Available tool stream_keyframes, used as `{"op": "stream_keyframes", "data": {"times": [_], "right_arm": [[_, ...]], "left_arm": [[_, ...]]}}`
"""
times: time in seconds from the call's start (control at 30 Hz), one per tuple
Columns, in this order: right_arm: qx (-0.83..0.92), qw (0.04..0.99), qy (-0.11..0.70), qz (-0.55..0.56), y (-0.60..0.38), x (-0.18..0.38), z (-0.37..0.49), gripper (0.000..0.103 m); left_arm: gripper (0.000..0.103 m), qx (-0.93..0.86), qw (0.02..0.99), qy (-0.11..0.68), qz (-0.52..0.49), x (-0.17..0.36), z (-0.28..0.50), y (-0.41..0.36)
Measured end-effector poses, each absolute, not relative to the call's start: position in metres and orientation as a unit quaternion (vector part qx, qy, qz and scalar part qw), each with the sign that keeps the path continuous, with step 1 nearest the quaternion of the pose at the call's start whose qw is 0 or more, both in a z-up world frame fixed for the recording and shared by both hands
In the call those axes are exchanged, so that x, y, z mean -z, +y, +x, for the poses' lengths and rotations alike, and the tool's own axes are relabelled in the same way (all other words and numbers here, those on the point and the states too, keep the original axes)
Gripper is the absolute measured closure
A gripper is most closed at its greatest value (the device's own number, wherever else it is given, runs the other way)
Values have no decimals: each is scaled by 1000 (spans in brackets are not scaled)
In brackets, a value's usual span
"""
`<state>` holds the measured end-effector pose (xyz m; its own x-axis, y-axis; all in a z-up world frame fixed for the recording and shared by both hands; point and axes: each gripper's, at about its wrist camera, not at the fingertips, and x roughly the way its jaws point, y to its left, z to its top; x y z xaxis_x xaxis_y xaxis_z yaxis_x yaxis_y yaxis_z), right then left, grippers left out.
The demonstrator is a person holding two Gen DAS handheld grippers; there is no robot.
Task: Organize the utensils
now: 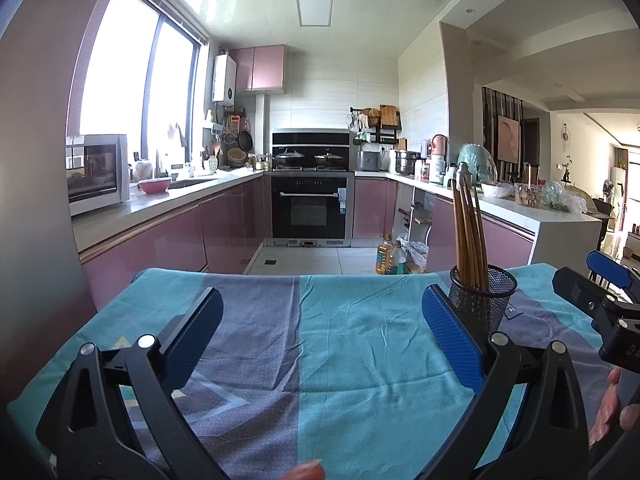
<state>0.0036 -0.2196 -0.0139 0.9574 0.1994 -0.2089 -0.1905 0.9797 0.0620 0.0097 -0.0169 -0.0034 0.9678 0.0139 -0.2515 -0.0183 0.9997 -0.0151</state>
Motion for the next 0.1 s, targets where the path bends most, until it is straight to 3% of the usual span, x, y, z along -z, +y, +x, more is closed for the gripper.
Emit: {"op": "stream_keyframes", "data": {"times": [0.1], "right_arm": [[-61, 985, 161, 15, -243, 29, 24, 7]], "left_arm": [[5, -8, 986, 163, -10, 9, 23, -10]]}}
